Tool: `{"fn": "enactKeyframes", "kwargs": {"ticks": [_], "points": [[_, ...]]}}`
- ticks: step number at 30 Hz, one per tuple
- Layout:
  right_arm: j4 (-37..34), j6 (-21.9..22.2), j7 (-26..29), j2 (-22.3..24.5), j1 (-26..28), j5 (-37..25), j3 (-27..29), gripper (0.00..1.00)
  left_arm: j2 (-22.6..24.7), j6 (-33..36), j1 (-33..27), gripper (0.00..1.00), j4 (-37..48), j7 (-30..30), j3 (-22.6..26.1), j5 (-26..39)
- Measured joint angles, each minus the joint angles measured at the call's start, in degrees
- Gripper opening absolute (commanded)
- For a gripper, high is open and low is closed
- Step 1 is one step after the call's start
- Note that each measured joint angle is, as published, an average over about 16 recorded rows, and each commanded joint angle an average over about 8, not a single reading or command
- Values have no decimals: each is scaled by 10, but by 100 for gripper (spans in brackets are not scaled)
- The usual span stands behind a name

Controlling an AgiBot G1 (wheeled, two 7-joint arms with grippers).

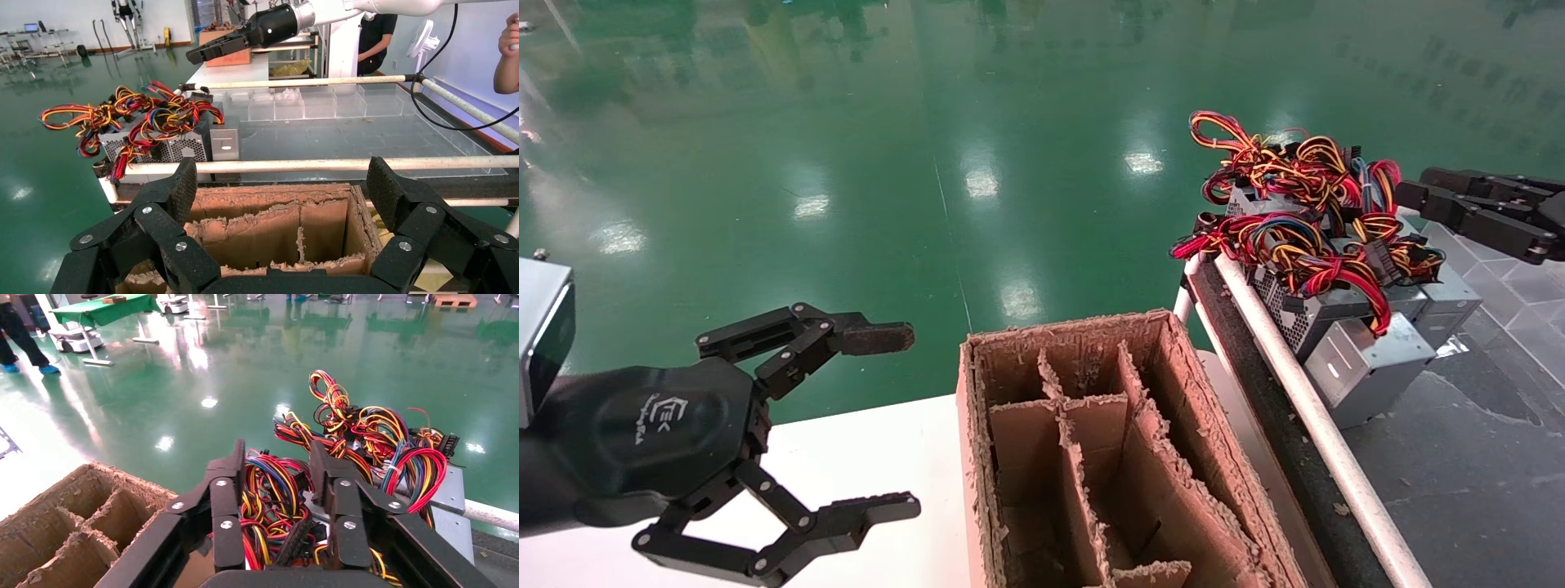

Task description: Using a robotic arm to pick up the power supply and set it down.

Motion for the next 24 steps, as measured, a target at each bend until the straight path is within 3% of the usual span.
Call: {"fn": "enactKeyframes", "kwargs": {"ticks": [10,24], "points": [[38,6,-8,2,-20,22,16,100,0,0,0,100,0,0,0,0],[191,3,25,9,-104,59,41,100,0,0,0,100,0,0,0,0]]}}
